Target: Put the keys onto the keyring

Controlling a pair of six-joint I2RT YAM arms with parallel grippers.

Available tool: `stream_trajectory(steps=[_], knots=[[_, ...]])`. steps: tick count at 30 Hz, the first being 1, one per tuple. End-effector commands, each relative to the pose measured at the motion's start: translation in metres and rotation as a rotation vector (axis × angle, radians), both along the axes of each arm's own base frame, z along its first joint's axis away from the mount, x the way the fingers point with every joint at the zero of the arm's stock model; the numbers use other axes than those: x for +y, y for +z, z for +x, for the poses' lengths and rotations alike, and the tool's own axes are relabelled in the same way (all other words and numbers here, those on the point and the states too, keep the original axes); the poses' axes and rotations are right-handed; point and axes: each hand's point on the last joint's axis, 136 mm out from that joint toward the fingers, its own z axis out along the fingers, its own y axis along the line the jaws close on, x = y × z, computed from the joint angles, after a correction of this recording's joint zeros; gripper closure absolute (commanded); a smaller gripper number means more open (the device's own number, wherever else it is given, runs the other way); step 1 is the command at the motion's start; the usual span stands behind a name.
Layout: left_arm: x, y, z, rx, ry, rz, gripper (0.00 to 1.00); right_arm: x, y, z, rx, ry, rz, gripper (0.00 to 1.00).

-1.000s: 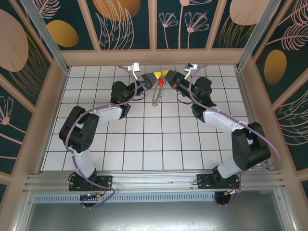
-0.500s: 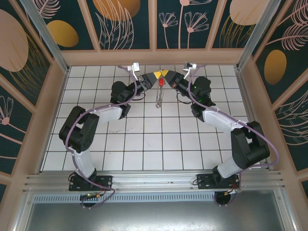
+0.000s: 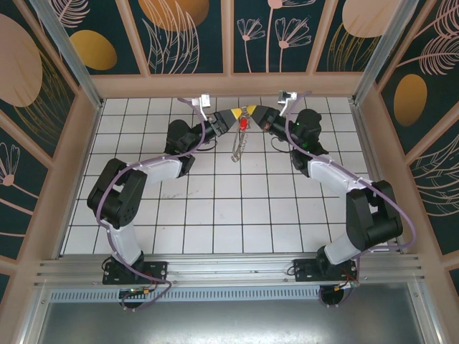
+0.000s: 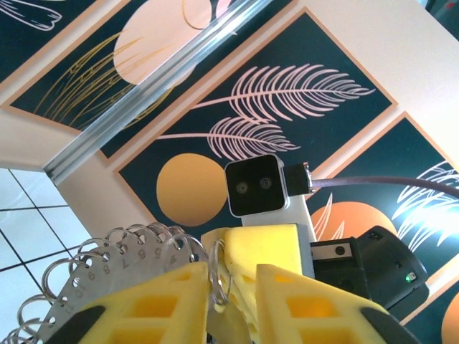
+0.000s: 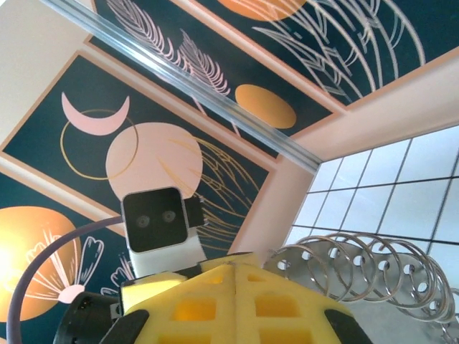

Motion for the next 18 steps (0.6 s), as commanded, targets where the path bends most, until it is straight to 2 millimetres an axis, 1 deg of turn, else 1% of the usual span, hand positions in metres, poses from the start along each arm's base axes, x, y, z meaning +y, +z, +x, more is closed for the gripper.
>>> stream_trajectory(steps=[1,3,5,9,13,18], knots=[[0.008,0.032,-0.007,-0.096,0.025,-0.01,0.72,-0.012,0.027,-0.004,-0.09,0.016,-0.001,1.0],[0.008,0.033,-0.007,-0.1,0.03,0.0,0.69,-0.016,0.026,-0.003,-0.094,0.018,-0.004,1.0],[0.008,0.032,-0.005,-0.105,0.032,0.014,0.69,-0.018,0.026,-0.004,-0.101,0.028,-0.009,1.0],[0.006,0.034,-0.004,-0.126,0.019,0.056,0.65,-0.019,0.027,-0.006,-0.127,0.066,-0.036,1.0],[0.001,0.035,-0.001,-0.147,-0.015,0.099,0.64,-0.021,0.024,-0.006,-0.139,0.085,-0.057,1.0],[-0.005,0.031,0.001,-0.152,-0.061,0.126,0.64,-0.024,0.023,-0.008,-0.148,0.107,-0.037,1.0]])
